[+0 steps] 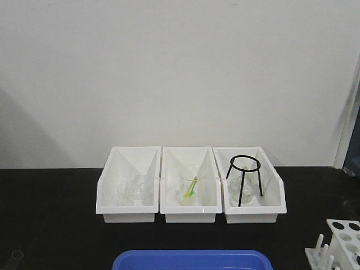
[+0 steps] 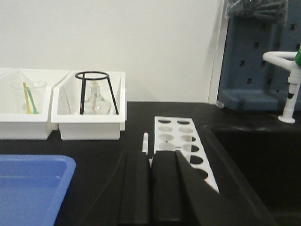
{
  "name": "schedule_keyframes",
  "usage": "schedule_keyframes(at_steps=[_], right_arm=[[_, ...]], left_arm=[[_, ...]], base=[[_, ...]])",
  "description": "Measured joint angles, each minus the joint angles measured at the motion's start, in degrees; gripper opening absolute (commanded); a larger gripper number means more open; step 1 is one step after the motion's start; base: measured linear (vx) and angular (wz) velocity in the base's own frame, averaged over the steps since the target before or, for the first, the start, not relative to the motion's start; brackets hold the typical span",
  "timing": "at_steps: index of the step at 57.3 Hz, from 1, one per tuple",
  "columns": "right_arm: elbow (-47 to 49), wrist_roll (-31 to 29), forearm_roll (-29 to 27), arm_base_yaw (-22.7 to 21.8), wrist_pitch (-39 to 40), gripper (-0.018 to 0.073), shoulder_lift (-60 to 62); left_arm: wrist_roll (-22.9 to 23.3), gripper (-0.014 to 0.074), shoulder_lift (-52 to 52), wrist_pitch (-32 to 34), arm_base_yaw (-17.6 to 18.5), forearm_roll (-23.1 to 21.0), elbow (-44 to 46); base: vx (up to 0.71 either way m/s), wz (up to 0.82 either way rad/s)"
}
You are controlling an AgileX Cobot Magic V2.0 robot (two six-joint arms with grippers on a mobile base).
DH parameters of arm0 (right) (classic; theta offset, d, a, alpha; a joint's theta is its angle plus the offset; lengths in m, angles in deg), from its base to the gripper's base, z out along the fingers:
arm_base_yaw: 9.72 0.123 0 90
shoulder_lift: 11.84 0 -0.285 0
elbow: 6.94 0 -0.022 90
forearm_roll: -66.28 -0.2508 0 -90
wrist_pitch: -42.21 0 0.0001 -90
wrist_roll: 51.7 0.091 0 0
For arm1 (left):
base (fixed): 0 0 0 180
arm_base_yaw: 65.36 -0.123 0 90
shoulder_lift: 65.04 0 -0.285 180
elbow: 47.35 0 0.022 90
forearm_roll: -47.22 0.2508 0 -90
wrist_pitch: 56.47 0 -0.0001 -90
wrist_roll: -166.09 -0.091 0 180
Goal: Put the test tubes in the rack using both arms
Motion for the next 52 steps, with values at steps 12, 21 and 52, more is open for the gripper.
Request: schedule_keyframes(at_steps=[12, 21, 52], right_arm=[[0.00, 0.00, 0.00, 0.00, 11.54, -0.0007, 0.00], [4.12, -0.45, 0.15, 0.00, 12.16, -0.0007, -0.05], [44.15, -6.44, 0.19, 0.00, 4.75, -0.0007, -34.88]], left_arm=[[0.00, -0.0021, 0.00, 10.88, 0.00, 0.00, 0.00], [2.81, -0.0021, -0.06, 21.70, 0.00, 0.00, 1.85], [3.62, -0.0021, 34.83, 3.41, 0.00, 0.00, 44.87]], base=[[0.00, 0.00], [0.00, 0.00], [0.00, 0.00]])
